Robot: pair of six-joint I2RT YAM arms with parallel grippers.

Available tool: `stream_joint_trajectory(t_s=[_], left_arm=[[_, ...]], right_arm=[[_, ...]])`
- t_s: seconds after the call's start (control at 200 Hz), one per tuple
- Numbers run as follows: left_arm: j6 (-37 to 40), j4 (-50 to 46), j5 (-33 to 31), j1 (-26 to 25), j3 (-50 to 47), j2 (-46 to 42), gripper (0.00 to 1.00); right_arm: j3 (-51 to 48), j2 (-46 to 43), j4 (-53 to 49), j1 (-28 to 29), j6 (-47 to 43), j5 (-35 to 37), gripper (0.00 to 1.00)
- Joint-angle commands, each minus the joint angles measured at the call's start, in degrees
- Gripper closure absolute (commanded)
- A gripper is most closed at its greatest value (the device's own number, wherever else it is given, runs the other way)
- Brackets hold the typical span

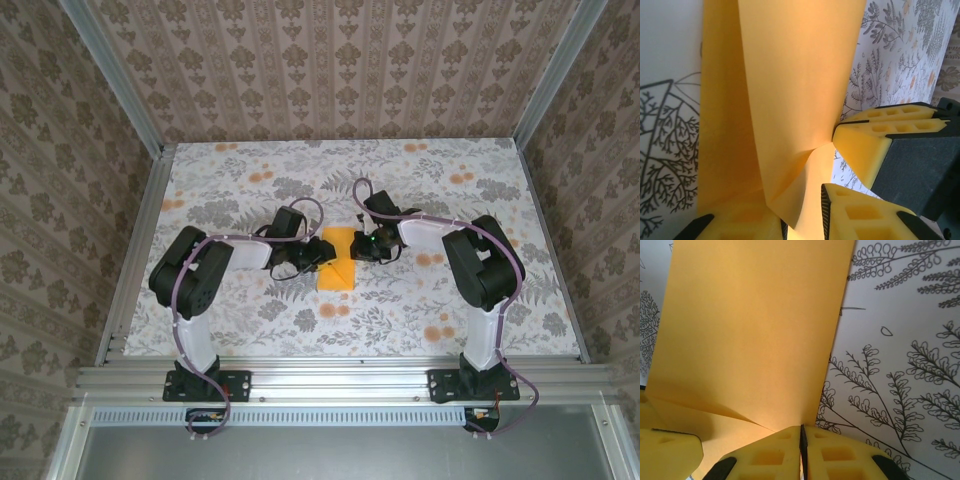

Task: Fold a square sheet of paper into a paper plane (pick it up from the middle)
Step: Turn over the paper at the center of the table.

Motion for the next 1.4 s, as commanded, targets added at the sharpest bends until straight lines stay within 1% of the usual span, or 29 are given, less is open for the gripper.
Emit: stream_joint_trajectory(t_s=[0.0, 0.11, 0.205, 0.29, 0.315, 0.37, 0.405, 0.47, 0.61, 0.735, 0.855, 0.93, 0.98, 1.065, 1.245, 1.315, 1.395], left_arm=[[-0.87, 1.66, 0.13, -0.18, 1.15, 0.98, 0.77], [-0.29, 0.69, -1.34, -0.19, 1.06, 0.48, 0.87], [1.92, -2.23, -3.10, -0.06, 1.23, -1.17, 0.94], [5.14, -6.81, -5.10, 0.29, 1.38, -4.18, 0.96], [6.31, -8.60, -5.80, 0.49, 1.41, -5.48, 0.97], [9.10, -12.90, -7.55, 1.07, 1.51, -8.63, 0.97], [11.23, -16.54, -9.13, 1.53, 1.79, -10.75, 0.97], [15.76, -24.38, -13.62, 2.29, 3.13, -14.51, 0.97], [24.07, -40.97, -26.45, 3.13, 7.78, -21.40, 0.97], [28.38, -51.65, -38.25, 2.98, 13.05, -23.84, 0.96], [30.20, -56.85, -48.36, 2.56, 16.98, -24.18, 0.96], [30.76, -58.24, -53.18, 2.11, 18.50, -23.43, 0.96], [30.58, -59.66, -57.18, 1.30, 19.79, -21.92, 0.96], [30.44, -61.14, -62.16, -0.36, 21.79, -18.09, 0.96], [29.36, -63.35, -70.88, -4.61, 25.64, -7.80, 0.96], [28.56, -63.93, -72.66, -6.18, 27.00, -4.03, 0.96], [28.09, -63.84, -72.49, -8.04, 28.60, -0.36, 0.96]], right_arm=[[-1.92, 0.56, -1.00, -0.54, 1.34, 0.47, 0.87], [-2.28, -1.03, -0.16, -0.81, 2.46, -1.03, 0.83], [-3.28, -5.34, 1.10, -1.32, 4.11, -1.49, 0.74], [-5.08, -11.32, 2.57, -2.02, 5.77, 0.10, 0.60], [-5.67, -13.45, 2.67, -2.28, 6.22, 1.38, 0.56], [-6.67, -16.94, 2.55, -2.90, 6.59, 3.57, 0.49], [-7.52, -19.29, 2.54, -3.27, 6.52, 5.12, 0.42], [-9.32, -23.40, 2.49, -3.86, 6.04, 9.27, 0.30], [-13.31, -30.64, 2.69, -5.51, 6.35, 14.96, 0.11], [-16.15, -35.13, 2.68, -6.23, 7.01, 17.94, 0.01], [-17.28, -36.73, 2.07, -6.46, 7.55, 19.49, 0.00], [-17.86, -36.95, 1.83, -6.61, 7.96, 20.21, 0.00], [-18.20, -37.04, 1.75, -6.67, 8.22, 20.29, 0.00], [-18.62, -37.15, 1.70, -6.71, 8.66, 20.64, 0.00], [-19.15, -37.88, 1.25, -7.26, 9.21, 21.05, 0.00], [-19.37, -38.35, 1.06, -7.58, 9.29, 21.17, 0.00], [-19.50, -38.93, 0.54, -8.00, 9.36, 21.33, 0.00]])
